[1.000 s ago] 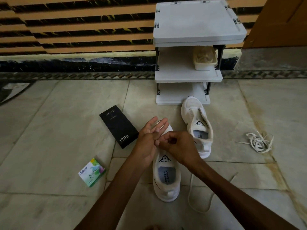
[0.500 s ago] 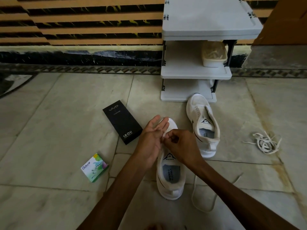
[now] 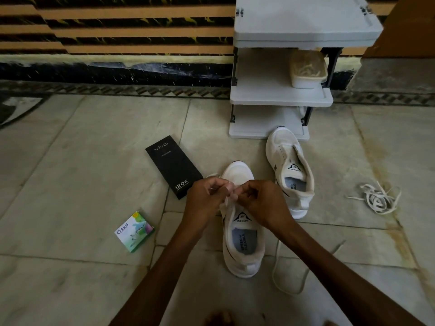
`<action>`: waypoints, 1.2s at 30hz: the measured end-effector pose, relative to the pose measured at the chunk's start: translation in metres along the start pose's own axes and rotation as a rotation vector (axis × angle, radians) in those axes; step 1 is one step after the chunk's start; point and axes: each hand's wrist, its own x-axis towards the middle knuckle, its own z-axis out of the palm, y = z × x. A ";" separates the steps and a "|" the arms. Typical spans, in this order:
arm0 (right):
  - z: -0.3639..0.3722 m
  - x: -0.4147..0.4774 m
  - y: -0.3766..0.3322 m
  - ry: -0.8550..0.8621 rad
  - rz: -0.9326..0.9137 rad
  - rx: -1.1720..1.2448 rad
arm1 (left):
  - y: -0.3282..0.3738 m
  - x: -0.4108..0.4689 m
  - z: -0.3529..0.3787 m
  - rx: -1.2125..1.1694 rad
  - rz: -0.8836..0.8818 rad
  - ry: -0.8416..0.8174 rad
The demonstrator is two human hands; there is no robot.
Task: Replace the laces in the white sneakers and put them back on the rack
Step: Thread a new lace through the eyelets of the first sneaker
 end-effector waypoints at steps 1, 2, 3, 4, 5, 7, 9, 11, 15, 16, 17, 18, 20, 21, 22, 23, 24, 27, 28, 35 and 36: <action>-0.002 -0.003 0.000 0.037 0.001 -0.067 | 0.000 0.001 0.000 0.009 0.019 0.011; -0.005 -0.006 0.001 0.060 -0.005 -0.149 | -0.001 0.001 0.000 -0.008 0.028 0.011; -0.007 -0.010 0.002 0.066 -0.009 -0.227 | 0.000 0.002 0.000 -0.034 0.028 0.003; -0.008 -0.013 0.003 0.059 -0.009 -0.290 | 0.000 0.002 -0.001 -0.053 0.028 -0.008; -0.008 -0.015 0.003 0.051 -0.003 -0.326 | 0.001 0.002 -0.001 -0.058 0.032 -0.018; -0.010 -0.017 0.004 0.049 0.017 -0.333 | 0.004 0.003 0.000 -0.051 0.034 -0.031; -0.012 -0.016 0.005 0.048 0.044 -0.292 | 0.008 0.005 0.001 -0.045 0.012 -0.031; -0.015 -0.014 0.008 0.034 0.092 -0.226 | 0.009 0.007 0.002 -0.028 -0.010 -0.031; -0.015 -0.014 0.012 0.036 0.142 -0.146 | 0.006 0.010 0.005 -0.015 -0.009 -0.038; -0.016 -0.014 0.012 0.045 0.136 -0.149 | 0.005 0.011 0.006 -0.010 -0.002 -0.033; -0.016 -0.015 0.012 0.050 0.129 -0.155 | 0.004 0.012 0.006 -0.001 0.007 -0.025; -0.016 -0.015 0.011 0.053 0.126 -0.159 | 0.003 0.014 0.007 0.012 0.021 -0.021; -0.017 -0.014 0.011 0.050 0.127 -0.167 | 0.001 0.016 0.008 0.063 0.054 -0.046; -0.017 -0.013 0.012 0.043 0.127 -0.175 | 0.000 0.018 0.009 0.115 0.070 -0.067; -0.017 -0.013 0.013 0.034 0.132 -0.182 | -0.001 0.019 0.010 0.180 0.083 -0.085; -0.017 -0.012 0.013 0.028 0.140 -0.185 | -0.001 0.019 0.012 0.244 0.096 -0.096; -0.016 -0.012 0.014 0.021 0.150 -0.178 | -0.002 0.019 0.015 0.302 0.110 -0.098; -0.017 -0.010 0.015 -0.009 0.207 -0.097 | -0.002 0.017 0.024 0.409 0.144 -0.074; -0.017 -0.010 0.015 -0.019 0.230 -0.063 | -0.003 0.017 0.027 0.420 0.148 -0.068; -0.020 -0.012 0.017 -0.047 0.251 0.041 | -0.007 0.016 0.040 0.441 0.125 -0.077; -0.019 -0.013 0.017 -0.038 0.237 0.041 | -0.007 0.016 0.041 0.446 0.129 -0.077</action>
